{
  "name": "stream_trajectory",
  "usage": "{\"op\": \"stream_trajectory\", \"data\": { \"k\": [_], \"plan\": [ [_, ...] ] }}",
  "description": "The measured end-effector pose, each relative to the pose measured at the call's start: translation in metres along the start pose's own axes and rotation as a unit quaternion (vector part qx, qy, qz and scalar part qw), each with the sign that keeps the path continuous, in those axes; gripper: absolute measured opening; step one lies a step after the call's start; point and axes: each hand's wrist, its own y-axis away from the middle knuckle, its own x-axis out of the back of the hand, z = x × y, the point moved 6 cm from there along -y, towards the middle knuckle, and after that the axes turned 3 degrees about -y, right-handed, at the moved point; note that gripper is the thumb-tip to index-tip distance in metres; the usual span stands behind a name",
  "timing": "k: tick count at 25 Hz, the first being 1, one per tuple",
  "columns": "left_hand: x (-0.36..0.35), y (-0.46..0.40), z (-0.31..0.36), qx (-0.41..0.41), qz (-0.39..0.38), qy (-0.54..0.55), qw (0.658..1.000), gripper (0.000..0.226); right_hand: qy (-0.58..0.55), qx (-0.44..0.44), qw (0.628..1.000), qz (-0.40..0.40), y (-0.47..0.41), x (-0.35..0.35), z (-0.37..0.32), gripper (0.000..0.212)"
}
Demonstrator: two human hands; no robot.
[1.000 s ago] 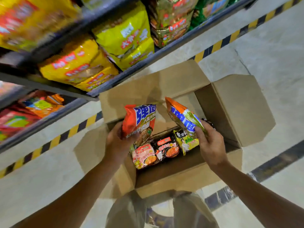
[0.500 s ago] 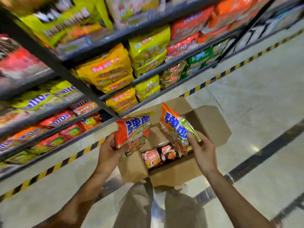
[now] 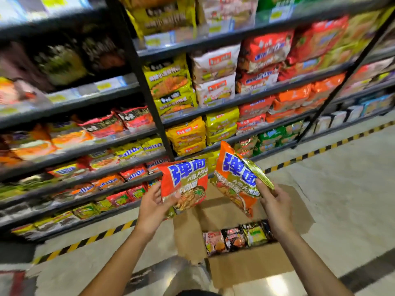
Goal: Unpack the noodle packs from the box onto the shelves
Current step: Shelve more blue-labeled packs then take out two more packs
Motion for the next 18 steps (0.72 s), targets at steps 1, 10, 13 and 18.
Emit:
{"op": "stream_trajectory", "data": {
  "k": [1, 10, 13, 18],
  "plan": [
    [0.009, 0.016, 0.011, -0.008, 0.010, 0.003, 1.000, 0.044, -0.003, 0.007, 1.000, -0.007, 0.007, -0.003, -0.009, 0.010],
    [0.135, 0.104, 0.084, -0.084, 0.151, 0.046, 0.984, 0.046, -0.019, 0.038, 0.990, -0.134, 0.063, -0.110, -0.086, 0.011],
    [0.199, 0.118, 0.097, -0.110, 0.188, 0.059, 0.974, 0.045, -0.010, 0.067, 0.985, -0.161, 0.090, -0.164, -0.114, 0.013],
    [0.317, 0.129, 0.112, -0.162, 0.204, 0.069, 0.963, 0.043, -0.003, 0.112, 0.976, -0.184, 0.141, -0.270, -0.147, 0.013]
  ]
}}
